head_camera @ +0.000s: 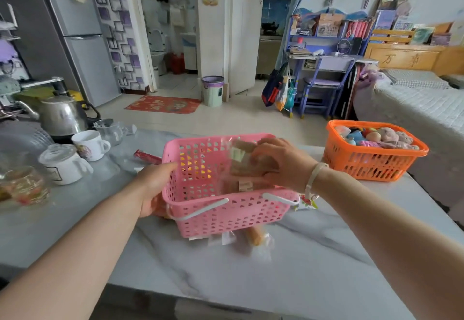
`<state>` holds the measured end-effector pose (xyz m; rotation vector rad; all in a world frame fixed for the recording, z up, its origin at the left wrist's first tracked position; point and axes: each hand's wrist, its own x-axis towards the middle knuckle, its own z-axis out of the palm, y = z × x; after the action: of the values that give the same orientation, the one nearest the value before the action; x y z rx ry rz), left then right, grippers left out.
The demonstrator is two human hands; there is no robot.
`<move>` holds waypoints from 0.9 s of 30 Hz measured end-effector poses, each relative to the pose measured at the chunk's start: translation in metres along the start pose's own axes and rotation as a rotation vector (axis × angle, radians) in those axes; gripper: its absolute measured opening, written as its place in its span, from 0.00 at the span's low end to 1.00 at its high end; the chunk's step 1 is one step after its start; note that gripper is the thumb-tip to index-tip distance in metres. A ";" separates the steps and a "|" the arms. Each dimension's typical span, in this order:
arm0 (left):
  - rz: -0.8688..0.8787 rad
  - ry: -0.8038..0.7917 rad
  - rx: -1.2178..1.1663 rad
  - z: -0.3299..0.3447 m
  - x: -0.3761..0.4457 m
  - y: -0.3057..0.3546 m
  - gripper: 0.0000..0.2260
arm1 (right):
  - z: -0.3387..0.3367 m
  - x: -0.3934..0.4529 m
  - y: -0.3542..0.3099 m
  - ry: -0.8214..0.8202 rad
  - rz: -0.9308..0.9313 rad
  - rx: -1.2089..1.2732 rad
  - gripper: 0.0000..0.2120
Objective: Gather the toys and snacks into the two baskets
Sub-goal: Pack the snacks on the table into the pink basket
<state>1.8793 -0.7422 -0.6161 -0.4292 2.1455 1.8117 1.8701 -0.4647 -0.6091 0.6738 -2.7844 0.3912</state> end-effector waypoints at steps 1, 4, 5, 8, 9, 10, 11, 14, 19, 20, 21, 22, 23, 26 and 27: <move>-0.001 -0.002 0.000 -0.002 -0.001 0.000 0.15 | 0.004 0.004 -0.004 -0.096 0.002 -0.025 0.17; -0.027 -0.026 0.013 -0.008 -0.005 -0.002 0.15 | 0.013 0.017 -0.011 -0.291 0.030 -0.253 0.19; -0.045 -0.040 0.009 -0.011 -0.005 -0.003 0.15 | 0.015 0.020 -0.012 -0.321 0.069 -0.307 0.22; -0.083 -0.060 0.008 -0.017 -0.003 -0.009 0.17 | 0.023 0.025 -0.014 -0.316 0.139 -0.344 0.24; -0.086 -0.057 0.013 -0.018 -0.002 -0.011 0.17 | 0.026 0.027 -0.015 -0.308 0.142 -0.350 0.22; -0.088 -0.053 0.017 -0.020 0.000 -0.012 0.17 | 0.030 0.027 -0.015 -0.304 0.137 -0.365 0.21; -0.091 -0.052 0.019 -0.022 0.002 -0.014 0.17 | 0.035 0.029 -0.017 -0.310 0.127 -0.378 0.22; -0.117 -0.047 0.021 -0.026 0.009 -0.018 0.17 | 0.046 0.032 -0.018 -0.397 0.138 -0.378 0.32; -0.155 -0.070 -0.010 -0.028 0.022 -0.026 0.18 | 0.059 0.041 -0.015 -0.425 0.135 -0.434 0.36; -0.160 -0.069 -0.016 -0.029 0.024 -0.026 0.18 | 0.060 0.043 -0.015 -0.424 0.129 -0.430 0.36; -0.163 -0.065 -0.021 -0.030 0.026 -0.027 0.17 | 0.060 0.045 -0.016 -0.426 0.126 -0.414 0.36; -0.165 -0.060 -0.027 -0.031 0.028 -0.028 0.17 | 0.058 0.046 -0.017 -0.413 0.131 -0.371 0.35; -0.168 -0.059 -0.035 -0.033 0.030 -0.027 0.16 | 0.054 0.047 -0.018 -0.380 0.150 -0.297 0.34; -0.185 -0.046 -0.069 -0.041 0.034 -0.027 0.16 | 0.047 0.048 -0.019 -0.143 0.202 -0.029 0.26; -0.185 -0.036 -0.071 -0.044 0.034 -0.026 0.16 | 0.047 0.048 -0.017 -0.014 0.229 0.059 0.23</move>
<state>1.8572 -0.7911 -0.6468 -0.5872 1.9522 1.7813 1.8290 -0.5138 -0.6349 0.3712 -2.8815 0.5165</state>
